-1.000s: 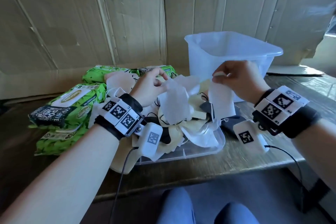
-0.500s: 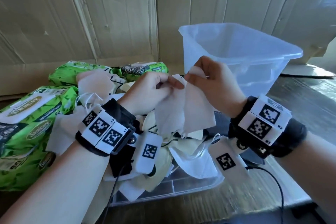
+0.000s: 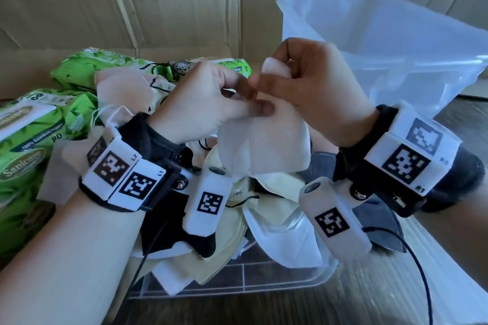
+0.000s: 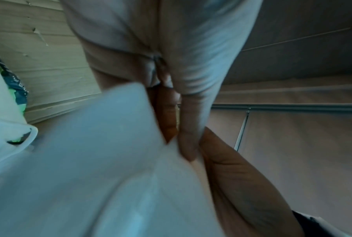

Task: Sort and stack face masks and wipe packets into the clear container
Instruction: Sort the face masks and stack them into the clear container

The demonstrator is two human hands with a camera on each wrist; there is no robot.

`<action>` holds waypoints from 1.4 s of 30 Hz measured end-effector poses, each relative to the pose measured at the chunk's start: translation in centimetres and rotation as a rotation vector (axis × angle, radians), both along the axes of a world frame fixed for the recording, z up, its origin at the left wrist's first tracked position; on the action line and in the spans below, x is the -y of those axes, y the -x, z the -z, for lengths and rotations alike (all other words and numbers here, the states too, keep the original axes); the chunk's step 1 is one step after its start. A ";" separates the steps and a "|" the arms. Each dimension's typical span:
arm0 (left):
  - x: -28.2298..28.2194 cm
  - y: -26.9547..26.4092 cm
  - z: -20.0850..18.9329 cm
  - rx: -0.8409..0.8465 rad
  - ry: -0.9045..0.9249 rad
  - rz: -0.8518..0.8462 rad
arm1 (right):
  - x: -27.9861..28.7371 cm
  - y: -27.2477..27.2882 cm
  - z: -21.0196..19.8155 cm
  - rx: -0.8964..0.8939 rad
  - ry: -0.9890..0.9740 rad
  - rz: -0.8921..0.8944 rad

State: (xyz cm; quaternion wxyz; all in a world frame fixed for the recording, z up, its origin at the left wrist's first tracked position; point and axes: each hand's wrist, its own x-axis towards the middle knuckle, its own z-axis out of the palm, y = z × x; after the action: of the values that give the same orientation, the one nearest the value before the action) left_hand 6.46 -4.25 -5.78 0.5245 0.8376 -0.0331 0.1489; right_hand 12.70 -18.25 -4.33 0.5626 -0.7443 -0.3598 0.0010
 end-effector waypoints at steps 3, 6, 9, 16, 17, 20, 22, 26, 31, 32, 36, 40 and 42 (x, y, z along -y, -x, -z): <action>0.0 -0.1 0.2 -0.021 -0.047 -0.046 | 0.5 0.0 0.4 -0.007 0.099 -0.028; -0.3 0.0 0.0 -0.013 -0.071 -0.119 | 1.6 -0.3 0.4 0.000 0.223 -0.019; -0.7 0.4 -0.5 0.046 -0.078 -0.187 | 2.7 -0.8 -0.2 0.091 0.196 0.183; 0.1 1.9 -1.8 0.070 0.097 -0.058 | 2.7 1.5 -1.5 0.223 0.246 0.194; 0.0 2.1 -1.8 0.068 0.087 -0.024 | 2.4 2.1 -1.6 0.222 0.344 0.097; -0.7 2.7 -1.9 0.049 0.010 0.033 | 1.7 2.9 -1.9 0.201 0.455 -0.079; -1.0 3.1 -2.0 0.018 -0.029 0.080 | 1.3 2.9 -2.1 0.183 0.445 -0.103; -1.9 3.0 -2.1 0.023 0.020 -0.028 | 0.7 2.8 -1.3 0.092 0.247 0.001; -2.7 3.0 -1.9 0.034 0.123 -0.106 | 1.3 2.9 -0.3 -0.061 0.110 0.045; -2.7 3.1 -2.0 0.026 0.134 -0.075 | 1.3 2.9 -0.2 -0.080 -0.015 0.051; -2.5 3.5 -2.4 0.023 0.183 -0.051 | 2.0 2.4 -0.6 -0.092 -0.536 0.136; -2.4 3.8 -2.9 -0.053 0.303 0.007 | 3.5 3.5 -2.1 -0.053 -0.373 -0.154; -2.4 3.8 -3.0 -0.097 0.283 0.069 | 3.5 4.4 -2.5 -0.082 -0.086 -0.263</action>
State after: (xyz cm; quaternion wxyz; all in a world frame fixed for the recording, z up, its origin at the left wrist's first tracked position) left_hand 2.65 -1.86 -2.79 0.6432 0.7599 -0.0149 0.0933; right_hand 8.32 -21.76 -1.78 0.6032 -0.6654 -0.4305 0.0896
